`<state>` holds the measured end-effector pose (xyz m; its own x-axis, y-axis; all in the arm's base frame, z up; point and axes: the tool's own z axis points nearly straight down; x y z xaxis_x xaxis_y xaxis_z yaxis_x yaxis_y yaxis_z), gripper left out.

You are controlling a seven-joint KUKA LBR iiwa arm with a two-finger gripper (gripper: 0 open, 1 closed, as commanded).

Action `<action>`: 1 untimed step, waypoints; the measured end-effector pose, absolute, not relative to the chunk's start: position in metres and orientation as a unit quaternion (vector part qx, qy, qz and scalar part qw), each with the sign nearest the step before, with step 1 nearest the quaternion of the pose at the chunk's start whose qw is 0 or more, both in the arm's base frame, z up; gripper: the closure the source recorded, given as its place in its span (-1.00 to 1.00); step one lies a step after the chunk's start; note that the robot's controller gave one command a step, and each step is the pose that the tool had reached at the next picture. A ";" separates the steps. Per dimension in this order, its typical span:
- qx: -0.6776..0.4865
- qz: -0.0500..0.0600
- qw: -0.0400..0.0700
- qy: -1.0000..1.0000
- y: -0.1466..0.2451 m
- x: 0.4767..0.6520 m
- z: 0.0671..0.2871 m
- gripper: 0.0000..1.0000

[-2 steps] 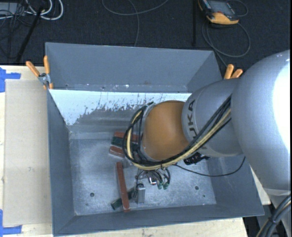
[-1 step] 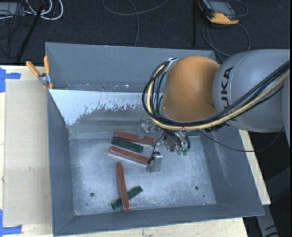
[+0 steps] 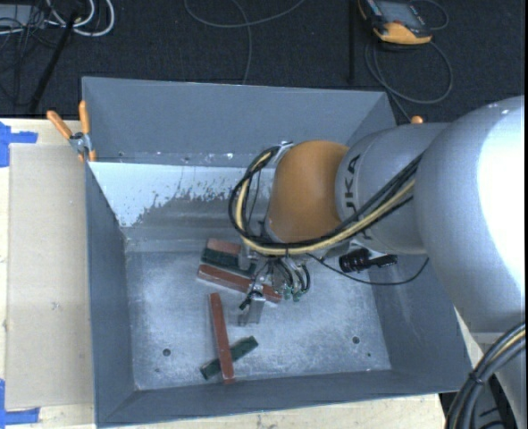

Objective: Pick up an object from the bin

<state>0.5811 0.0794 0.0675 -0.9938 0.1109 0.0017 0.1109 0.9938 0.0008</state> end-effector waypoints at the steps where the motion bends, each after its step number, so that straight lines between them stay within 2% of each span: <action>1: -0.056 -0.001 -0.006 -0.998 0.079 0.585 0.075 1.00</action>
Offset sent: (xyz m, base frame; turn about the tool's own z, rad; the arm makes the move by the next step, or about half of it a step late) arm 0.0000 0.0000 0.0000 0.0000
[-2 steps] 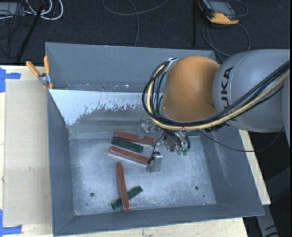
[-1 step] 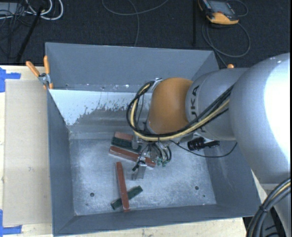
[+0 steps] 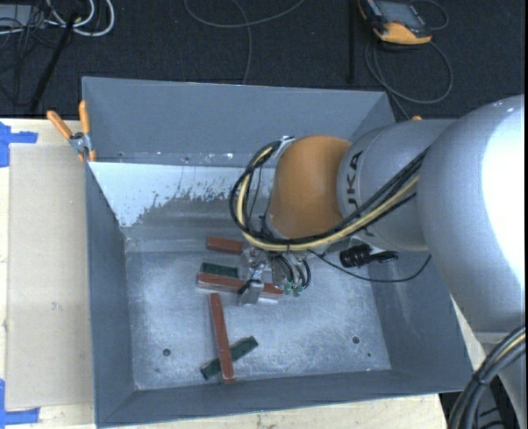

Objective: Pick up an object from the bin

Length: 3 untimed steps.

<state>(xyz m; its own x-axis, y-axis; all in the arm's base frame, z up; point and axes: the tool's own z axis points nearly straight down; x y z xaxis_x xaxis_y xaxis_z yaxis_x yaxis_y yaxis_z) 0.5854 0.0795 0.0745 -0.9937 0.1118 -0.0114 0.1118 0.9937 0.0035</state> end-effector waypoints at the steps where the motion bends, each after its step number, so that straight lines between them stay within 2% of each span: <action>1: 0.056 0.000 0.001 0.998 0.079 0.582 0.070 -1.00; 2: 0.056 0.001 0.000 0.998 0.079 0.583 0.072 1.00; 3: 0.033 0.001 0.005 0.999 0.099 0.594 0.239 1.00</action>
Offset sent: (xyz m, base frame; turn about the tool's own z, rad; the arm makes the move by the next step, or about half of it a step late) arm 0.0000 0.0000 0.0000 0.0000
